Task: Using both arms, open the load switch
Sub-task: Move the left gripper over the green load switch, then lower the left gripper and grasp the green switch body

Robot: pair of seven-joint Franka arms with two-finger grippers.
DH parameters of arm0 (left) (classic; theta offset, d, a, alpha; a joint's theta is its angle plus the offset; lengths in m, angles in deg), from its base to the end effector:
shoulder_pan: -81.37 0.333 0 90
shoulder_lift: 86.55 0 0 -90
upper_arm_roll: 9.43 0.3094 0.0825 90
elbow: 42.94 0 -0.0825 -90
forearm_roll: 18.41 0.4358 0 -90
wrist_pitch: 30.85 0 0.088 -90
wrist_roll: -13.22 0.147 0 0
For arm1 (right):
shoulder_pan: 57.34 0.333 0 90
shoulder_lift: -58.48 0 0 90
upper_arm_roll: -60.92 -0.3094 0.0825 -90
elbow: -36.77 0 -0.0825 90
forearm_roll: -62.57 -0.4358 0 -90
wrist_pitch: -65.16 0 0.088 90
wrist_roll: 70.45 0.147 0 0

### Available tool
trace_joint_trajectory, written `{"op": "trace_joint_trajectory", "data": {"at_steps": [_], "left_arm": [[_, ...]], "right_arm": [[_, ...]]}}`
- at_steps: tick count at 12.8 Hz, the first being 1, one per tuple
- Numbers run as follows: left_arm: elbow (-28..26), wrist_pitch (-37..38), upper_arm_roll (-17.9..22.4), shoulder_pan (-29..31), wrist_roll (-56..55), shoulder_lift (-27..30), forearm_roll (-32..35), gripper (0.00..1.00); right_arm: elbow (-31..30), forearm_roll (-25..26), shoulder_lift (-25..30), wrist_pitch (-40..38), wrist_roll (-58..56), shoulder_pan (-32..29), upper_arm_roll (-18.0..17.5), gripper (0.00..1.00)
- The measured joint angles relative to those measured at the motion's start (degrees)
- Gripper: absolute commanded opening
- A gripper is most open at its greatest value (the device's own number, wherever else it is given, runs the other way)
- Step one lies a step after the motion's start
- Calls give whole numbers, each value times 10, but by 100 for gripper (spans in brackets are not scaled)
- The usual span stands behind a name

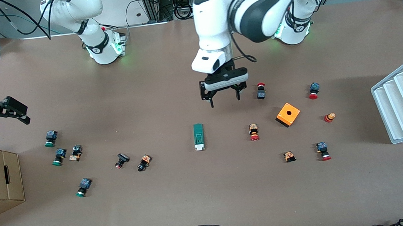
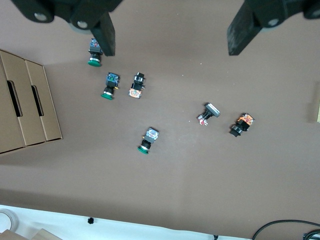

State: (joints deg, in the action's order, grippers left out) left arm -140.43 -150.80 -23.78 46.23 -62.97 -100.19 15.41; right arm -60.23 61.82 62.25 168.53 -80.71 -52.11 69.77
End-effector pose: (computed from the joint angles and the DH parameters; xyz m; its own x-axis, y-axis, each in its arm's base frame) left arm 0.4994 -0.4979 0.4176 0.8567 0.1868 0.4808 0.2225 -0.9748 -0.0178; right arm 0.6132 -0.0394 0.5753 0.9779 0.1121 0.1766 0.1124 -0.9936 0.0084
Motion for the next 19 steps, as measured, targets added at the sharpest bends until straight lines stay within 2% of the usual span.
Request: {"op": "trace_joint_trajectory", "data": {"at_steps": [3, 7, 9, 13, 19], "left_arm": [[-1, -3, -5, -39, -124, -39, 95, 100], [-1, -5, -5, -59, -173, -68, 143, 100], [-1, -9, -6, -68, -217, -87, 214, 100], [-1, -10, -24, -94, -363, -164, 368, 100], [0, 6, -38, -99, -479, -207, 489, 100]], "right_arm": [[0, 0, 0, 1, 0, 0, -1, 100], [0, 0, 0, 1, 0, 0, -1, 100], [0, 0, 0, 1, 0, 0, -1, 100], [0, 0, 0, 1, 0, 0, -1, 100], [0, 0, 0, 1, 0, 0, -1, 100]]}}
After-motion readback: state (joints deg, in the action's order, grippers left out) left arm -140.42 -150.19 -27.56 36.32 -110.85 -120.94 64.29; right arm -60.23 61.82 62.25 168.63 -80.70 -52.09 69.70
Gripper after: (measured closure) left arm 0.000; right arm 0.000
